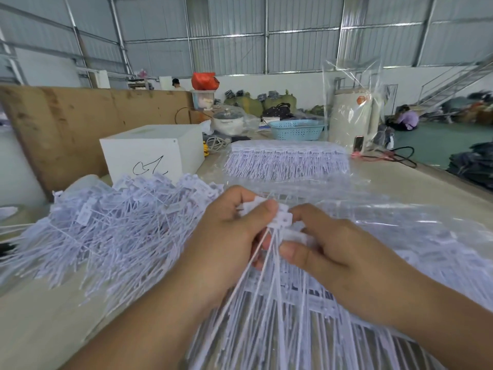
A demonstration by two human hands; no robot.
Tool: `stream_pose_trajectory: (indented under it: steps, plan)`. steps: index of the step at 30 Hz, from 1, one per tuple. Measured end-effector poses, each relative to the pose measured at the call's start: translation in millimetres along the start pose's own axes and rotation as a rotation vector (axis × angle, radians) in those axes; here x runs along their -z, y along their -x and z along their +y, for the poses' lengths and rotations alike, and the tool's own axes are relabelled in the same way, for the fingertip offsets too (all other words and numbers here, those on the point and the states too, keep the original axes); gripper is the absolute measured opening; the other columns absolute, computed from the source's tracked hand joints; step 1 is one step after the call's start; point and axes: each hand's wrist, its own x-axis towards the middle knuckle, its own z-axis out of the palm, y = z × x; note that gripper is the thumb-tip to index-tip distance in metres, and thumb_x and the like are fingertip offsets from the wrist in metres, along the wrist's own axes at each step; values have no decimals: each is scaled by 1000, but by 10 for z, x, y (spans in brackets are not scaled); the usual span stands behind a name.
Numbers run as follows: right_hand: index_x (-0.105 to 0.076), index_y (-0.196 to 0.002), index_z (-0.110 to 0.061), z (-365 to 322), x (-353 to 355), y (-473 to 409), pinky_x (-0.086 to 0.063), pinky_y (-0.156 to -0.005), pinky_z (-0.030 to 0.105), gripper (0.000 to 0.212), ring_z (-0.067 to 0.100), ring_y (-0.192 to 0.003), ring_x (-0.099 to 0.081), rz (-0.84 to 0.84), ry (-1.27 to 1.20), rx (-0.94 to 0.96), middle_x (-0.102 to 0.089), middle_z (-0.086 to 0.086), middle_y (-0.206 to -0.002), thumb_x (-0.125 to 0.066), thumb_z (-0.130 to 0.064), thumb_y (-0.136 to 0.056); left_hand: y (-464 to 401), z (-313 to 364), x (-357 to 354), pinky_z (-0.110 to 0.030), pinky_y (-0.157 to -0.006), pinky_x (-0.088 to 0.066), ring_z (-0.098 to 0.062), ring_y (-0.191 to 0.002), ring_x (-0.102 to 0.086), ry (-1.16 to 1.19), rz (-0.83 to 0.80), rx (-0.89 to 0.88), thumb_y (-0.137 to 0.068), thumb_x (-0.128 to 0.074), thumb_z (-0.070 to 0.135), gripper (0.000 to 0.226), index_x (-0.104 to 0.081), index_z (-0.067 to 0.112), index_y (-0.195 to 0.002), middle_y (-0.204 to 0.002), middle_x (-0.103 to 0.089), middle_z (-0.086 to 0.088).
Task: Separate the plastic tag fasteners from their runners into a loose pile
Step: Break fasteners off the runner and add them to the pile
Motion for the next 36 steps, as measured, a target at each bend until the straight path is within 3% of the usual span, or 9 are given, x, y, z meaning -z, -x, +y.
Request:
stream_pose_trajectory:
  steps: [5, 11, 18, 20, 23, 25, 29, 33, 36]
  plan:
    - [-41, -116, -35, -5, -34, -12, -31, -48, 23, 41, 4, -53, -48, -64, 38, 4, -54, -28, -69, -35, -63, -86, 6, -5, 114, -26, -42, -43, -13, -40, -51, -239, -67, -80, -85, -72, 28, 18, -57, 21, -79, -53, -59, -3]
    - [-42, -94, -38, 31, 25, 5, -28, -43, 20, 28, 8, -40, -42, 33, -84, -2, -52, -14, -53, -41, -63, -84, -3, 19, 124, -26, -44, -40, -15, -42, -46, -284, 5, -147, -66, -69, 53, 31, -64, 24, -78, -50, -56, 3]
    - [-37, -94, -40, 66, 1, 3, -31, -45, 27, 21, 7, -42, -38, 127, -208, 15, -48, -10, -53, -43, -60, -92, 42, 9, 22, -27, -47, -38, -15, -46, -41, -184, 35, -163, -65, -72, 43, 30, -65, 16, -76, -51, -50, 1]
    - [-34, -110, -40, 51, -37, -4, -33, -46, 26, 26, 8, -44, -42, 87, -165, 30, -51, -7, -56, -42, -57, -92, 59, -2, -16, -21, -44, -37, -12, -45, -42, -98, 13, -134, -65, -84, 36, 27, -66, 18, -70, -53, -52, 0]
    - [-28, -135, -35, 15, -65, -20, -35, -47, 23, 50, 7, -46, -46, 84, -133, 50, -54, -5, -60, -39, -56, -91, 81, -6, -90, -22, -51, -42, -17, -55, -50, 62, -58, -40, -68, -76, 26, 12, -65, 22, -64, -63, -58, -9]
    - [-35, -133, -32, 6, -69, -32, -31, -45, 20, 43, 7, -44, -45, 98, -138, 57, -51, -10, -56, -43, -49, -95, 92, -31, -162, -25, -57, -48, -21, -64, -58, 160, -78, -9, -63, -81, 13, 17, -67, 20, -68, -71, -63, -13]
    - [-40, -122, -32, 6, -94, -39, -29, -42, 19, 28, 4, -45, -49, 109, -128, 6, -54, -21, -58, -51, -37, -97, 114, -59, -271, -18, -58, -51, -12, -65, -62, 211, -66, 14, -59, -68, 21, 15, -64, 24, -74, -73, -64, -6]
    - [-33, -129, -42, -58, -112, -31, -46, -50, 24, 37, 1, -60, -61, 155, 7, -21, -59, -16, -65, -44, -45, -93, 153, -5, -227, -21, -46, -50, -12, -58, -64, 236, -139, 110, -65, -69, 18, 36, -59, 11, -99, -69, -65, -7]
    - [-32, -130, -47, -104, -113, -27, -51, -61, 29, 38, 6, -70, -62, 197, 98, 0, -60, -14, -79, -42, -46, -93, 152, -10, -201, -24, -39, -46, -15, -48, -62, 191, -143, 104, -81, -66, 9, 22, -57, 9, -102, -59, -63, -5]
